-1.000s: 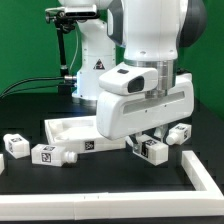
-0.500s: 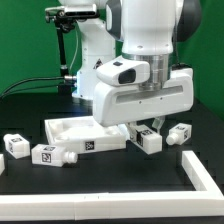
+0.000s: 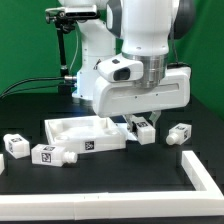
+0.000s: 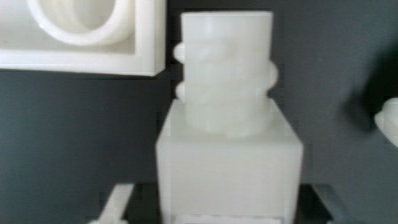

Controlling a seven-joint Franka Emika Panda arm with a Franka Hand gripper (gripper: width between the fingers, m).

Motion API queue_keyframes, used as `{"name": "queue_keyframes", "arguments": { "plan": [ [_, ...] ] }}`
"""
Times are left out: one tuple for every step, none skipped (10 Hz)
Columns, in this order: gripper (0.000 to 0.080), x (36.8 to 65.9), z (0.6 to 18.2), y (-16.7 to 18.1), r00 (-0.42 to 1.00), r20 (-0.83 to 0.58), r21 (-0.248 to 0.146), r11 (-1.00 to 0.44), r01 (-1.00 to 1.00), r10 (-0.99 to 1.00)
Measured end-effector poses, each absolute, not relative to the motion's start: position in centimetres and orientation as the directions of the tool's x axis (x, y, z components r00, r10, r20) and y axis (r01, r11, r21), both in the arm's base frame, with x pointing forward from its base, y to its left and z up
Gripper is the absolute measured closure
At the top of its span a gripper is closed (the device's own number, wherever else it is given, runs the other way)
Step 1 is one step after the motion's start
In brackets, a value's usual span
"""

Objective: Assemble one leg

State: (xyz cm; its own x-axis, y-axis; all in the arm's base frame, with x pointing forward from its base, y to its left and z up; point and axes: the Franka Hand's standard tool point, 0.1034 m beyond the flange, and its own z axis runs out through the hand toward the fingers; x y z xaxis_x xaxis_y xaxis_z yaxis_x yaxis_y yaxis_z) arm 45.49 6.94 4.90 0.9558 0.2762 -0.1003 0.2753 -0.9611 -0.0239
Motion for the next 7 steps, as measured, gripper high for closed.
{"name": "queue_keyframes", "arguments": {
  "plan": [
    [0.0517, 45.3, 4.8, 6.9, 0.958, -0.104, -0.025, -0.964, 0.265, 0.266],
    [0.0517, 44.4, 4.3, 6.9, 0.967, -0.119, -0.031, -0.975, 0.222, 0.224],
    [0.0517, 42.8, 4.0, 6.9, 0.965, -0.13, -0.033, -0.973, 0.226, 0.229],
    [0.0517, 41.0, 3.2, 7.1, 0.966, -0.124, -0.033, -0.974, 0.226, 0.228],
    [0.0517, 39.6, 2.0, 7.3, 0.965, -0.128, -0.036, -0.974, 0.226, 0.229],
    [0.0517, 39.2, 1.3, 7.7, 0.965, -0.133, -0.039, -0.974, 0.222, 0.225],
    [0.0515, 39.2, 1.2, 8.1, 0.967, -0.131, -0.041, -0.976, 0.213, 0.217]
  ]
}}
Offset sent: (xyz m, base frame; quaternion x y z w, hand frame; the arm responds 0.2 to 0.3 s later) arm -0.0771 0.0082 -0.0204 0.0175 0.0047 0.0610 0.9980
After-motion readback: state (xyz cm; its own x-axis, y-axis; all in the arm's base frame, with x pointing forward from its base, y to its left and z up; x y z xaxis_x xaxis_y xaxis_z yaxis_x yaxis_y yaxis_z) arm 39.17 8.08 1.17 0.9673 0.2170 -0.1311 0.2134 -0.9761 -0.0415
